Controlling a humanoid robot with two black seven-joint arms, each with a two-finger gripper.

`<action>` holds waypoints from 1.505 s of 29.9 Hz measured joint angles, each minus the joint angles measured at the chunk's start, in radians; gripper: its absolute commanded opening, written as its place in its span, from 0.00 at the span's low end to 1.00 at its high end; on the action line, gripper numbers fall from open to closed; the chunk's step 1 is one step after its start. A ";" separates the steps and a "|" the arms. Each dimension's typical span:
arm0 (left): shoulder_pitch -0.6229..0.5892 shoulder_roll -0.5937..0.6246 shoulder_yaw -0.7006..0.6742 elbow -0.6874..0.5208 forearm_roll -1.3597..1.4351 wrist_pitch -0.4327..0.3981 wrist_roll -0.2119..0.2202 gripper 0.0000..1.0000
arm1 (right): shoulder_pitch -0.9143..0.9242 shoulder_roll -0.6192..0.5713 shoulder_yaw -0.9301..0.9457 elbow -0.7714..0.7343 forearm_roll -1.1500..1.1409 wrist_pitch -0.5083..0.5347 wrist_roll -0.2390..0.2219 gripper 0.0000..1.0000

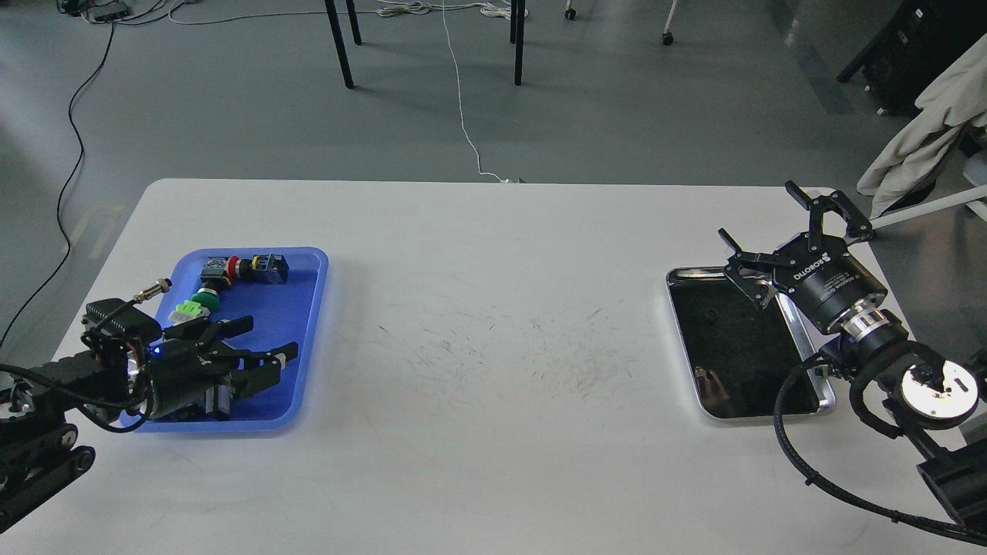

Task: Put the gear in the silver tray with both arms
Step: 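Lower the left gripper into the blue tray and grasp another black gear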

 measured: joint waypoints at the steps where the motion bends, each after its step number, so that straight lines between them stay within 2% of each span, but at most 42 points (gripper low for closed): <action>1: -0.004 -0.001 0.011 0.010 0.000 0.010 0.000 0.88 | 0.000 -0.001 -0.002 0.000 -0.001 0.000 0.002 0.96; 8: -0.011 -0.003 0.041 0.047 -0.001 0.043 0.000 0.84 | 0.001 -0.002 -0.004 0.000 -0.001 0.000 0.006 0.97; 10: -0.011 -0.003 0.041 0.055 -0.001 0.046 0.000 0.78 | 0.001 -0.002 -0.004 -0.001 -0.001 0.000 0.006 0.97; 24: -0.011 -0.005 0.093 0.078 -0.001 0.090 0.000 0.77 | 0.002 0.001 -0.004 -0.015 -0.001 0.000 0.006 0.97; 31: -0.011 -0.006 0.097 0.078 -0.001 0.092 0.000 0.61 | 0.003 0.001 -0.004 -0.015 -0.001 0.000 0.006 0.97; 42: -0.016 -0.012 0.100 0.078 -0.001 0.091 0.000 0.54 | 0.007 0.001 -0.004 -0.016 -0.001 0.000 0.006 0.97; 45: -0.016 -0.016 0.100 0.078 -0.001 0.091 0.000 0.47 | 0.007 0.001 -0.004 -0.015 -0.001 0.000 0.006 0.97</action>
